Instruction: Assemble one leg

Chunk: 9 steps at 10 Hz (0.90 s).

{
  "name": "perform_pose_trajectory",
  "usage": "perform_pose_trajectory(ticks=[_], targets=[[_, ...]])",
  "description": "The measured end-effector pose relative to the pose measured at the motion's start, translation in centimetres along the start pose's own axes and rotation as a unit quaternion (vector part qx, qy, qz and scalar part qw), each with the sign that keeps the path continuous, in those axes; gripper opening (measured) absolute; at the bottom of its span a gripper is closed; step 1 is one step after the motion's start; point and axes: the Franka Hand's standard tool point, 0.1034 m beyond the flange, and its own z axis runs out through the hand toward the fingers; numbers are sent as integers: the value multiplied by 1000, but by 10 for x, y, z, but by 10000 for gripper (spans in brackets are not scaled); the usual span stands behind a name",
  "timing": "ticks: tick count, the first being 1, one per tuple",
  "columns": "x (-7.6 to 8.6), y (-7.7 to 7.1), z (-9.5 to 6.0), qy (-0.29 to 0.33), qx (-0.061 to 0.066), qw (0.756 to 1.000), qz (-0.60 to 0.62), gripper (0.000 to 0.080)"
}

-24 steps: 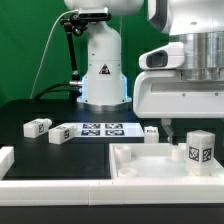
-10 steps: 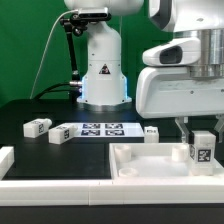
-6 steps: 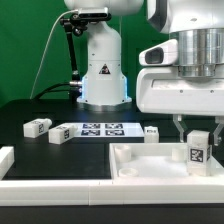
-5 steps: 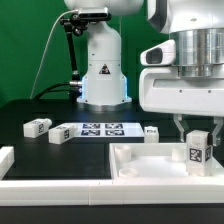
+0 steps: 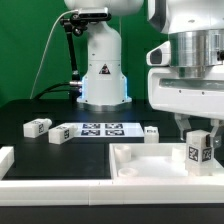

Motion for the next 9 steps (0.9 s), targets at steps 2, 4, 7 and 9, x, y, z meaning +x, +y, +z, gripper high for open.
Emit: perform_pose_trajectory(ticks=[2, 4, 7, 9], targets=[[0, -1, -1, -1, -2, 997, -80, 624], [-2, -3, -1, 0, -3, 981, -194, 642], [-3, -7, -3, 10, -17, 928, -372, 649], [-2, -6, -2, 11, -23, 877, -479, 649]])
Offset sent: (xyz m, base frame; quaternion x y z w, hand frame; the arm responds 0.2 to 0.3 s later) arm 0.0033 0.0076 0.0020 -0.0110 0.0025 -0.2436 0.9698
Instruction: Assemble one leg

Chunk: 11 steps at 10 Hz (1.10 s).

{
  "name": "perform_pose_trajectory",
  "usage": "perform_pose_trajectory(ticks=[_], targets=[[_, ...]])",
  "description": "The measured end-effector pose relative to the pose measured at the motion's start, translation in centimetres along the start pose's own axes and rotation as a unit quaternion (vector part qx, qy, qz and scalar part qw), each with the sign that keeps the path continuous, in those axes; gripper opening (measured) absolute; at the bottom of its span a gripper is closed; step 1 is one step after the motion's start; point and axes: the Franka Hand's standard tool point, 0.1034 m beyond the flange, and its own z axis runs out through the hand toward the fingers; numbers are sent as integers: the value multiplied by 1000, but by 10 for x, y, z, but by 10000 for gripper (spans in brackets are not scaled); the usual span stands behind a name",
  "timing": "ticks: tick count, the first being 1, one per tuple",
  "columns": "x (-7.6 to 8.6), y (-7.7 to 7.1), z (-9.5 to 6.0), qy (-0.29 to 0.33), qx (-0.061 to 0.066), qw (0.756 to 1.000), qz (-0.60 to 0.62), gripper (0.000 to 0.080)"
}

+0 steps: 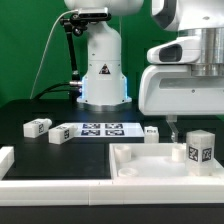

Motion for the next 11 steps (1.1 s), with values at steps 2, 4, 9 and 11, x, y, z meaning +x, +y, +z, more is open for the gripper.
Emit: perform_pose_trajectory(ticks=[2, 4, 9, 11], targets=[[-3, -1, 0, -10, -4, 996, -90, 649], [-3, 0, 0, -13, -4, 988, -154, 649], [-3, 0, 0, -13, -2, 993, -113, 291], [-2, 2, 0, -10, 1, 999, 31, 291]])
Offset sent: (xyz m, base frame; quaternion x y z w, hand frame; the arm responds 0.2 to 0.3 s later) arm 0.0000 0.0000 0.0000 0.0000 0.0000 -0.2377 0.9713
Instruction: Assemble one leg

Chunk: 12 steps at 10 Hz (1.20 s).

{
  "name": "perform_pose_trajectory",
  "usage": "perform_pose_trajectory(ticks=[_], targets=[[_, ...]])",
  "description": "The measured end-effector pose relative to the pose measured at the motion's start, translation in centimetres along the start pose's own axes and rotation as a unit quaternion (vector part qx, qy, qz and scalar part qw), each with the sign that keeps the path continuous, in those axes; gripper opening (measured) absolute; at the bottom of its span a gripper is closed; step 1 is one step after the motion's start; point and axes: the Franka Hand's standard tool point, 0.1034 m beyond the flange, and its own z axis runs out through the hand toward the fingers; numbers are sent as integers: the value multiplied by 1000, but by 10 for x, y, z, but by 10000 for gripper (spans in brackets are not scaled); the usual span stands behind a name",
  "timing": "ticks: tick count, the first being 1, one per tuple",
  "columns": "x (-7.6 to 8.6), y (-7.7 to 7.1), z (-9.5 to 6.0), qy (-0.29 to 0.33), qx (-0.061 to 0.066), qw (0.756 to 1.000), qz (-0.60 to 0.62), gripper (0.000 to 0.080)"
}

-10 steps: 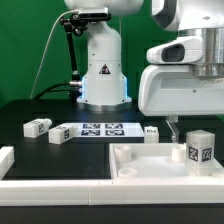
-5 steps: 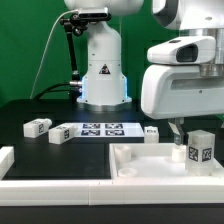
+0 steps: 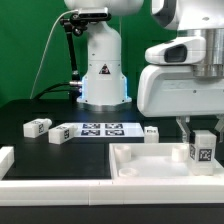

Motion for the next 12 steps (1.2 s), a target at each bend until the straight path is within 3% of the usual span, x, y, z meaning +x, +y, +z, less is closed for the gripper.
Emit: perform_pose_trajectory(ticks=[2, 5, 9, 10, 11, 12], targets=[[0, 2, 0, 7, 2, 991, 136, 291], [-1, 13, 1, 10, -6, 959, 283, 294], [-3, 30, -1, 17, -30, 928, 370, 310], [-3, 30, 0, 17, -29, 927, 373, 310], [-3, 29, 1, 16, -28, 928, 372, 504], [-3, 29, 1, 15, -28, 928, 372, 608]])
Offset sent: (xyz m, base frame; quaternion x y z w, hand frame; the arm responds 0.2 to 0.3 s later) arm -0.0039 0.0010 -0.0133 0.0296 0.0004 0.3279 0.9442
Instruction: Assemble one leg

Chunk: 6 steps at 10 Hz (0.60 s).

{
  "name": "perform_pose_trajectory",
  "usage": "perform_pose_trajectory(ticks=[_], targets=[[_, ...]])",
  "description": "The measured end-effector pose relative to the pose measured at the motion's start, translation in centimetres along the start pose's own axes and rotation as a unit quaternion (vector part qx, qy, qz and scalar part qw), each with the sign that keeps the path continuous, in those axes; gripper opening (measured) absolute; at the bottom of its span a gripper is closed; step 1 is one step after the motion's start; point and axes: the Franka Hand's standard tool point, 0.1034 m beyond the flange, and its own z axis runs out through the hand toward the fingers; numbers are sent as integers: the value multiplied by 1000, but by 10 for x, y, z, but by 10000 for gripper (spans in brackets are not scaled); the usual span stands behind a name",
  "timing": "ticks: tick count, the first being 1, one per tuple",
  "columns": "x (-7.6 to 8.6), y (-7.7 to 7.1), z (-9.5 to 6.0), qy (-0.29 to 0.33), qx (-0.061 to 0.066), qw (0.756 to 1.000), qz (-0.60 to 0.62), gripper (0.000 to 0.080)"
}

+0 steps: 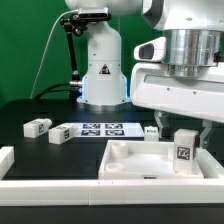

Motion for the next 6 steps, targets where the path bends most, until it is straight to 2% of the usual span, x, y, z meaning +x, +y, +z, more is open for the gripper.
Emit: perform_pose_trajectory(ticks=[3, 6], targets=[[0, 0, 1, 0, -1, 1000, 0, 646], [0, 0, 1, 0, -1, 1000, 0, 648]])
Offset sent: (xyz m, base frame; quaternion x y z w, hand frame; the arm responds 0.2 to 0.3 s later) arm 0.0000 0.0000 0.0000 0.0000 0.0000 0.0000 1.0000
